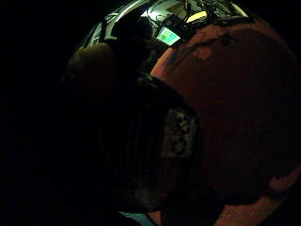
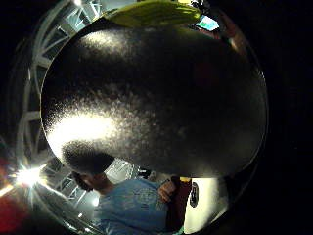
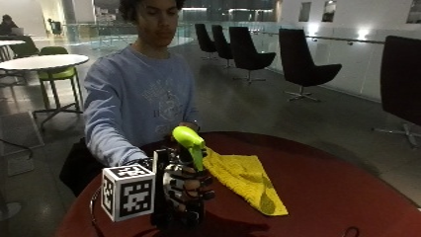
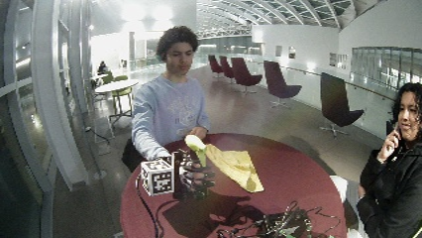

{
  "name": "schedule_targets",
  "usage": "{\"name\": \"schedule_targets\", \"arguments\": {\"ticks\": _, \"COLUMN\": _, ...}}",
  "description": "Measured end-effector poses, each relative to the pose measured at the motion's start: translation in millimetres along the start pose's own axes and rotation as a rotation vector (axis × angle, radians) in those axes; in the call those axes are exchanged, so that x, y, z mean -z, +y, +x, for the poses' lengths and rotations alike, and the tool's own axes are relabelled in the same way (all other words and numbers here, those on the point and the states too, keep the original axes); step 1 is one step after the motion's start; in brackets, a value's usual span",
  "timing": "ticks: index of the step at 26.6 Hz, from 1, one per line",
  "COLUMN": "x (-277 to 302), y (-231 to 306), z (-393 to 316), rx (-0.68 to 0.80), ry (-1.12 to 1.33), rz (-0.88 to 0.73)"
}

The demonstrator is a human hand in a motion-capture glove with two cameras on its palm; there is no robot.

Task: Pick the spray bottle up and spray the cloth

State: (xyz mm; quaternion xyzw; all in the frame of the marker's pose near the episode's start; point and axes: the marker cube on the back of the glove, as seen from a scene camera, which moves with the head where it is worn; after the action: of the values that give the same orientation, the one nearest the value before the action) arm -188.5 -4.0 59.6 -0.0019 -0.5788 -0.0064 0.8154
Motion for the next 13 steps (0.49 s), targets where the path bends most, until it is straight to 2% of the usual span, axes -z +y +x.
{"name": "schedule_targets", "arguments": {"ticks": 13, "x": -1.7, "y": -3.8, "z": -1.3, "rx": 0.019, "ry": -0.001, "rz": 0.026}}
